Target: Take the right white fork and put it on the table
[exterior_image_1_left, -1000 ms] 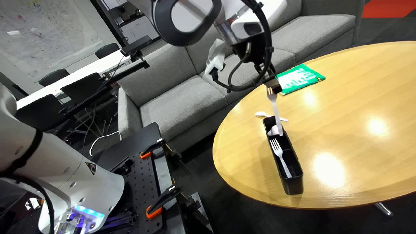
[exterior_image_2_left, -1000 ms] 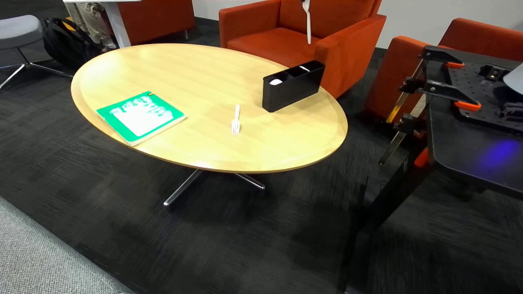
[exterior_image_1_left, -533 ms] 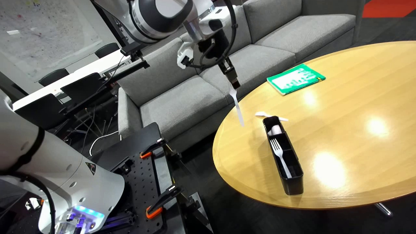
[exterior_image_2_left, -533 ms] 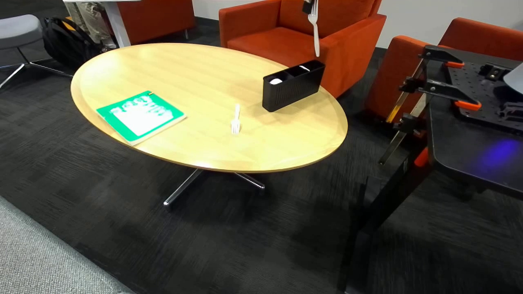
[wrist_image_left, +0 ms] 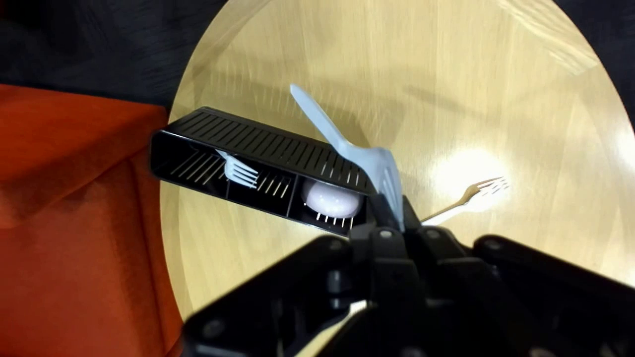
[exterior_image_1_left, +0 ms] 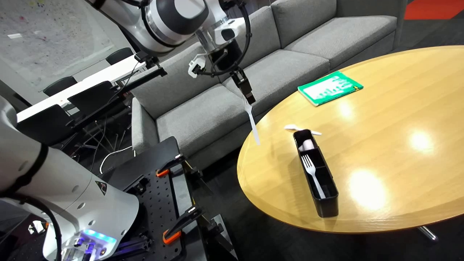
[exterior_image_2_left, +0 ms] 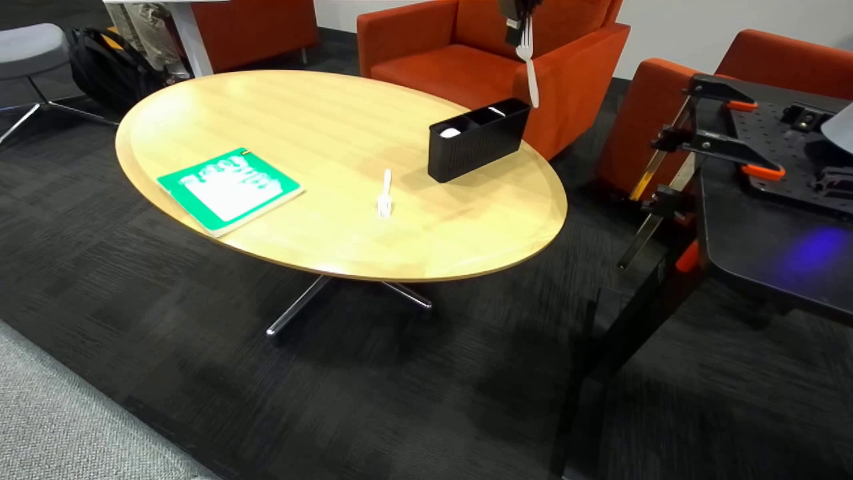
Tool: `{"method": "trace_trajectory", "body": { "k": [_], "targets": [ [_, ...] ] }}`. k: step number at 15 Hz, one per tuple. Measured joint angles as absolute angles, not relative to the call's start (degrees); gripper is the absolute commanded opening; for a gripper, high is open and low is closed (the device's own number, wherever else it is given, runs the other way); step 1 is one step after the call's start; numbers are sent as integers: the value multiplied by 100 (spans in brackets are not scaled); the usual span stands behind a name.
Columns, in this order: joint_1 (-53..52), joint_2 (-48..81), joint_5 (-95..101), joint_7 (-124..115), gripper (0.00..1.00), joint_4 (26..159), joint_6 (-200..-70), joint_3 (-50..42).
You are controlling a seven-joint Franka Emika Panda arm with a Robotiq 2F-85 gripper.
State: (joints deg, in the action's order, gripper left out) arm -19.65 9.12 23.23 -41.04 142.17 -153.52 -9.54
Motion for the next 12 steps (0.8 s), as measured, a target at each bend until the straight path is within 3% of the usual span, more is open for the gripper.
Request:
{"method": "trace_trajectory", "body": {
  "k": [6,12],
  "targets": [
    [-1782,1152,2636,-4598,1,14088,-15340,-614],
    [-2183,2349,3574,-6440,1,13375,-15159,-591]
  ]
}}
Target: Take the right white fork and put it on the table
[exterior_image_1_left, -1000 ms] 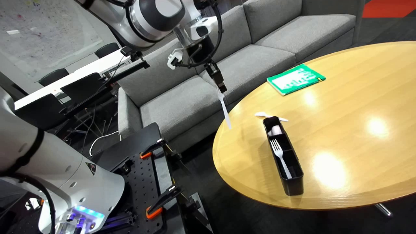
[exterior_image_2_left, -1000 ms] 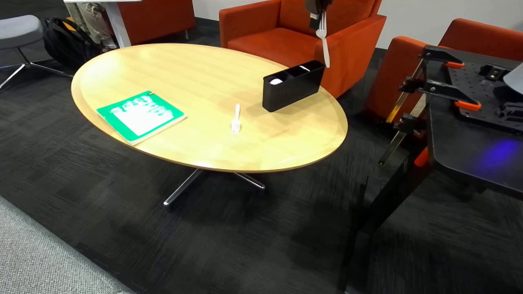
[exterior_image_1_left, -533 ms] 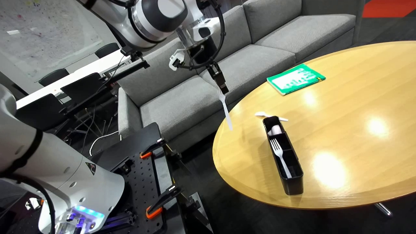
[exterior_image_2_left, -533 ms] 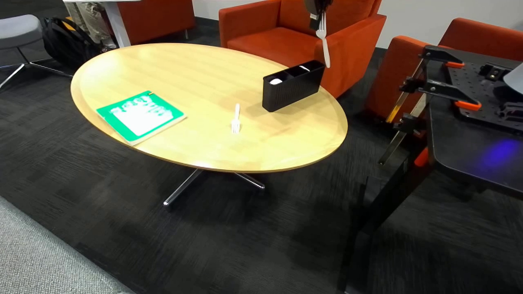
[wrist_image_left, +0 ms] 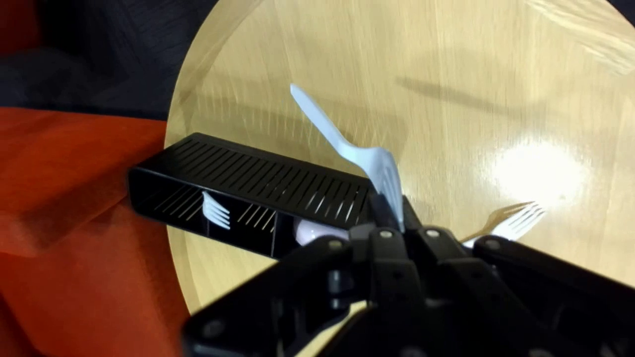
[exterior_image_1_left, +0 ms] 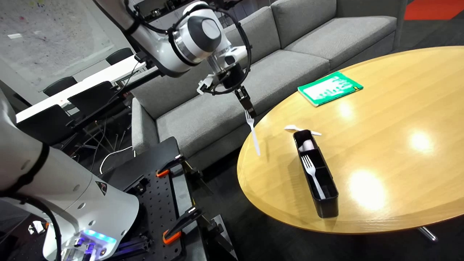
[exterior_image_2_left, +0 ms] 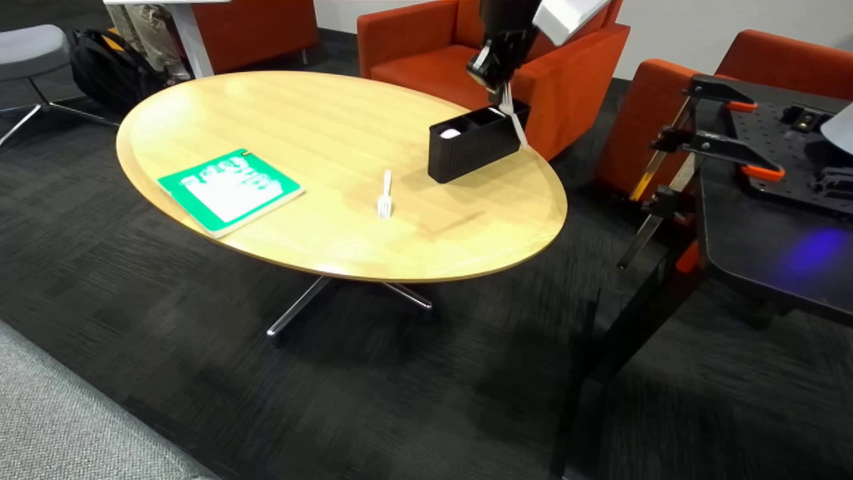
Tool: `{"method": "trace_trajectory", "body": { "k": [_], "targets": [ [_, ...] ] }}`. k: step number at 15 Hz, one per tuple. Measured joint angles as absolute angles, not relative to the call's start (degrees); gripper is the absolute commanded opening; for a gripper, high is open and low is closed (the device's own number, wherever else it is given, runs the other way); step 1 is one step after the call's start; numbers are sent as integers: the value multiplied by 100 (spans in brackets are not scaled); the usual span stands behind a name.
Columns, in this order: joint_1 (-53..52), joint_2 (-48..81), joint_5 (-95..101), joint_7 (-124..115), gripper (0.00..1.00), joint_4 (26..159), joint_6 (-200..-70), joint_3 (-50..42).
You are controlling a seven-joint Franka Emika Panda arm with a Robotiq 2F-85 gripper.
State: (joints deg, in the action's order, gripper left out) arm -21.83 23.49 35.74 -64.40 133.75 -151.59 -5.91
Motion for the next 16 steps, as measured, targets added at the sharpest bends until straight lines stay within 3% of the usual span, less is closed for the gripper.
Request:
{"method": "trace_trajectory", "body": {
  "k": [14,15,16],
  "targets": [
    [-2723,5301,3450,-7352,1,10699,-14090,-726],
    [-2737,5449,3441,-7352,29,10518,-13995,-747],
    [-2746,5582,3435,-7352,31,10344,-13888,-756]
  ]
}}
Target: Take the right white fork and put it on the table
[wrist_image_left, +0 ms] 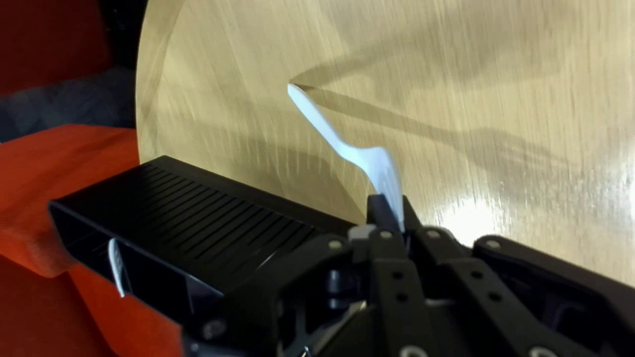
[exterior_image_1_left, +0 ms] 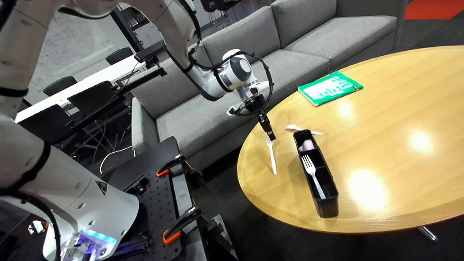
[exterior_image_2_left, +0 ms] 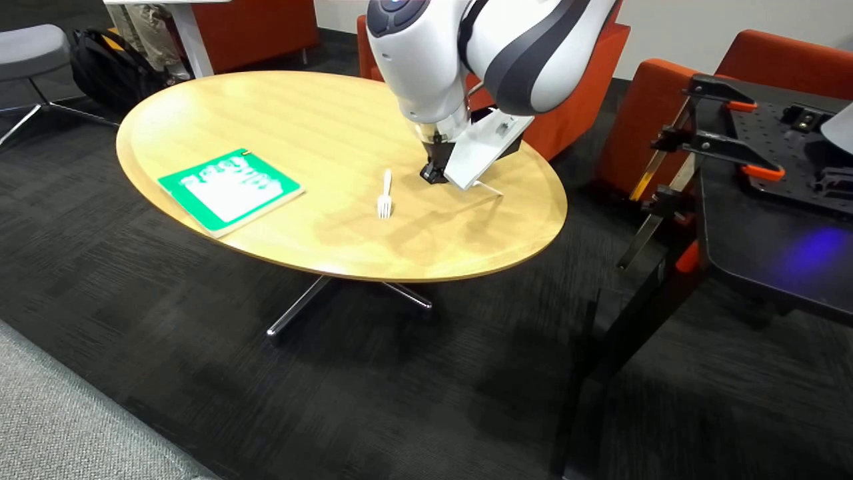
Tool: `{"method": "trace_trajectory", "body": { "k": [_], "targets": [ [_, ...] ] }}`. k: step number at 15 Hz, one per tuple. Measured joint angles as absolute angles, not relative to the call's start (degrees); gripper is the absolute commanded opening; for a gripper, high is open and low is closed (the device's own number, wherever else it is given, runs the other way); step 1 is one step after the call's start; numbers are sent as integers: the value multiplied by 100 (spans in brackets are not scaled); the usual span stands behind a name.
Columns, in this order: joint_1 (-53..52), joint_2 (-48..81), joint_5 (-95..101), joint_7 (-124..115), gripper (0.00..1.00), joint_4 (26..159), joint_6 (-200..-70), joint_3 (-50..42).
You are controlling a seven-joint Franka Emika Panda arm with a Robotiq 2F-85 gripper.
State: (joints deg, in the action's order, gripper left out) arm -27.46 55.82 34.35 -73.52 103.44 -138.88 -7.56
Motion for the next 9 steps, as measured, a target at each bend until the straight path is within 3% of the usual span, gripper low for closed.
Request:
{"method": "trace_trajectory", "body": {
  "k": [9],
  "targets": [
    [-2817,5485,3412,-7291,98,9970,-13475,-688]
  ]
}}
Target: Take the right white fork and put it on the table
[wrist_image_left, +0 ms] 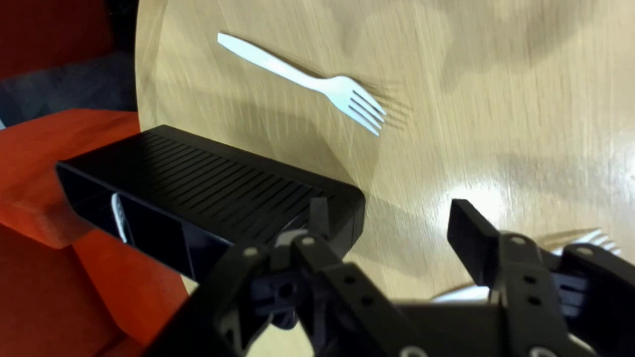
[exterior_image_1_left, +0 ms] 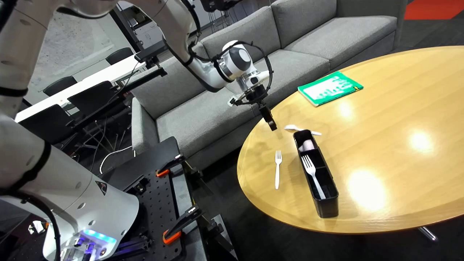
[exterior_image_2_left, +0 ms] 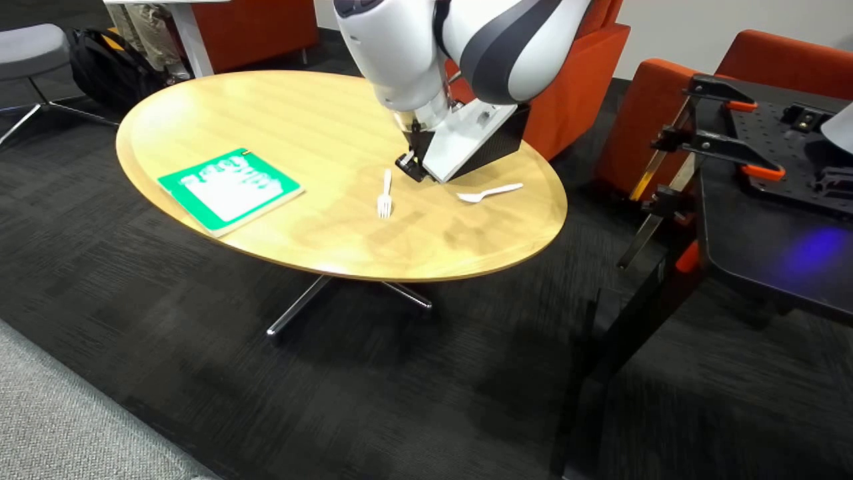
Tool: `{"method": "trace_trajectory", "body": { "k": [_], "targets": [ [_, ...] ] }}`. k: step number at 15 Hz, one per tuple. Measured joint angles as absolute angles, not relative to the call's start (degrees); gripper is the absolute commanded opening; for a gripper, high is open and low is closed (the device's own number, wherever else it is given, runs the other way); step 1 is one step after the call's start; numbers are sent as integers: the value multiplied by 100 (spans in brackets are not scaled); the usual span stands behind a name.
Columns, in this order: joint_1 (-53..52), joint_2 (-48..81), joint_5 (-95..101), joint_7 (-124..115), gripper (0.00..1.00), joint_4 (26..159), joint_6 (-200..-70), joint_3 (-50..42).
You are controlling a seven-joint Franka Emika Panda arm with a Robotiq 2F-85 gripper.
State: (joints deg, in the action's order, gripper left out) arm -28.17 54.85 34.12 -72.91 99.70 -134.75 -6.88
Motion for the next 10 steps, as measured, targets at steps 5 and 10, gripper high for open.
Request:
{"method": "trace_trajectory", "body": {
  "k": [5,10],
  "targets": [
    [-2675,4150,3423,-6993,100,11033,-14296,-652],
    [-2368,2679,3378,-6327,100,12286,-15110,-496]
  ]
}}
